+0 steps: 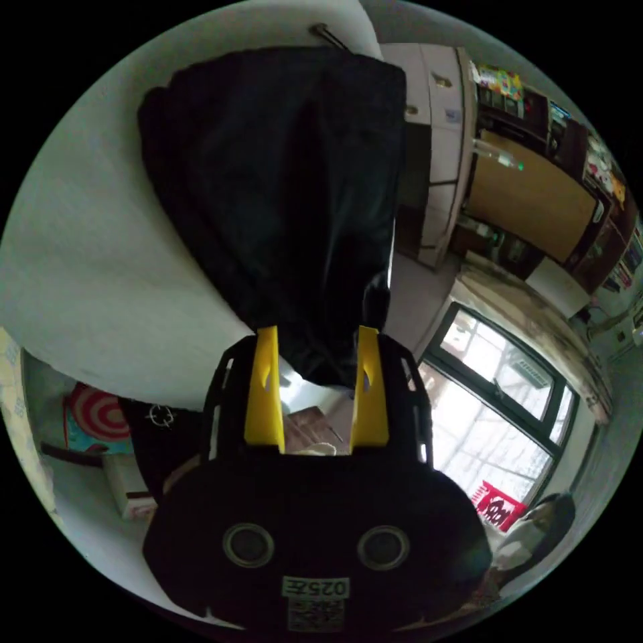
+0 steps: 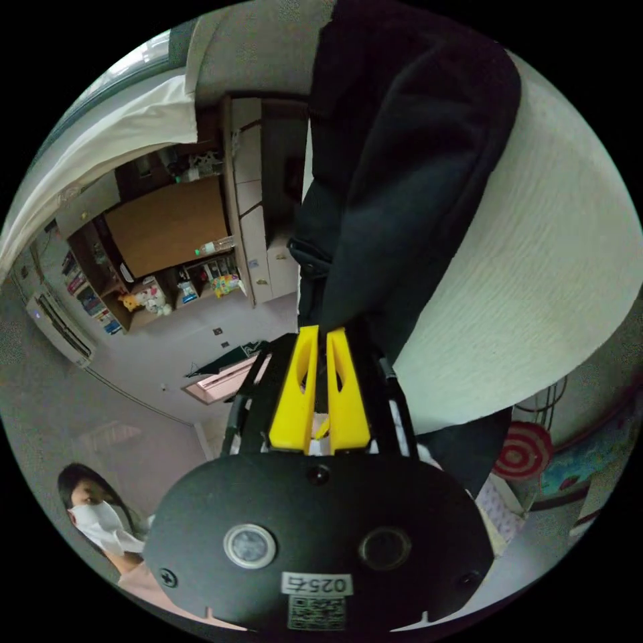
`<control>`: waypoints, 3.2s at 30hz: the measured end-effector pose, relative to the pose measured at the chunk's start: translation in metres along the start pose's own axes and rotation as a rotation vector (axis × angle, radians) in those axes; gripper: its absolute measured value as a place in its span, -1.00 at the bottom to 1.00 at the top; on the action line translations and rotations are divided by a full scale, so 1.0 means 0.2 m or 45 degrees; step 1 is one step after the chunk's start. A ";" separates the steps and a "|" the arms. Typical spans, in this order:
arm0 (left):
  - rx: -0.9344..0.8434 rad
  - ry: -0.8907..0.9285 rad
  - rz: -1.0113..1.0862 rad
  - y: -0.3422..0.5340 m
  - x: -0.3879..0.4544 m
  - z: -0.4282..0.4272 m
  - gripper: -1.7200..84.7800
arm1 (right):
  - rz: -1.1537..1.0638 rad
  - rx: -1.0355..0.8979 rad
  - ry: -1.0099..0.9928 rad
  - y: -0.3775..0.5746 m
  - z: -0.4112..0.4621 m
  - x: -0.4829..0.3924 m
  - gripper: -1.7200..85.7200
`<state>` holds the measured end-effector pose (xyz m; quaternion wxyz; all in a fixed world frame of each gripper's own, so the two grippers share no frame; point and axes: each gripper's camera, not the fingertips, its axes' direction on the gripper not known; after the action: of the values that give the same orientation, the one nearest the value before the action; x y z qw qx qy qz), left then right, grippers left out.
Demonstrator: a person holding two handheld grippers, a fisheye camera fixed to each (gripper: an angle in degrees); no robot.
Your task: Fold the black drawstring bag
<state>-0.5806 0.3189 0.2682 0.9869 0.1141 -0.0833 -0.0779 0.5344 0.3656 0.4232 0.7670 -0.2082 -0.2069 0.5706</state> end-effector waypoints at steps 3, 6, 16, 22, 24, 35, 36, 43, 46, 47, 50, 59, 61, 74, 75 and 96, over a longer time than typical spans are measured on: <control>-0.063 0.071 -0.004 -0.05 -0.01 0.12 -0.68 | -0.004 -0.030 0.097 0.00 0.00 -0.04 -0.96; -0.062 0.124 -0.088 -0.13 -0.07 0.19 -0.74 | 0.001 -0.015 0.063 0.03 -0.03 -0.03 -0.94; -0.008 0.084 -0.034 -0.15 -0.02 0.14 -0.99 | 0.064 0.049 -0.061 0.11 -0.02 0.13 -0.77; 0.055 0.088 0.103 0.00 0.16 -0.03 -0.99 | 0.212 0.057 -0.127 0.23 -0.02 0.14 -0.94; 0.075 0.114 0.142 0.04 0.23 -0.07 -0.99 | 0.180 0.057 -0.133 0.32 -0.08 0.02 -0.96; -0.092 -0.319 0.069 -0.02 -0.10 0.17 -0.99 | 0.144 -0.062 0.401 0.48 0.05 0.01 -0.98; -0.060 -0.253 0.094 0.01 -0.11 0.15 -0.98 | 0.136 -0.054 0.385 0.52 0.04 -0.03 -0.98; 0.373 -0.128 0.163 0.13 -0.12 -0.28 -0.84 | -0.434 -0.007 0.644 0.89 0.00 -0.58 -0.95; 0.510 -0.135 0.090 0.10 -0.18 -0.48 -0.79 | -0.800 -0.226 0.710 1.03 0.27 -0.91 -0.90; 0.529 -0.175 0.078 0.07 -0.21 -0.53 -0.77 | -0.942 -0.318 0.712 1.09 0.44 -1.04 -0.87; 0.528 -0.257 0.015 0.01 -0.29 -0.59 -0.75 | -1.276 -0.540 0.606 1.24 0.94 -1.39 -0.82; 0.231 -0.343 0.100 -0.17 -0.35 -0.52 -0.95 | -1.702 -0.920 0.746 1.70 2.39 -2.24 -0.72; 0.181 -0.405 0.115 -0.17 -0.34 -0.52 -0.96 | -1.743 -0.991 0.879 1.76 2.62 -2.31 -0.70; -0.123 -0.292 0.294 -0.25 -0.45 -0.43 -0.92 | -2.410 -1.167 1.227 2.24 2.95 -2.26 -0.83; -0.150 -0.362 0.313 -0.26 -0.42 -0.41 -0.95 | -2.295 -1.158 1.146 2.18 2.93 -2.28 -0.87; 0.451 -0.664 1.071 0.84 0.19 -1.16 -0.99 | -2.361 -1.167 0.469 2.50 2.73 -3.07 -0.95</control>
<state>-0.4790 0.5236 0.0919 0.8450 0.2127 -0.3765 0.3145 -0.3252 -0.0472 0.5489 0.7710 -0.3221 -0.3616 -0.4137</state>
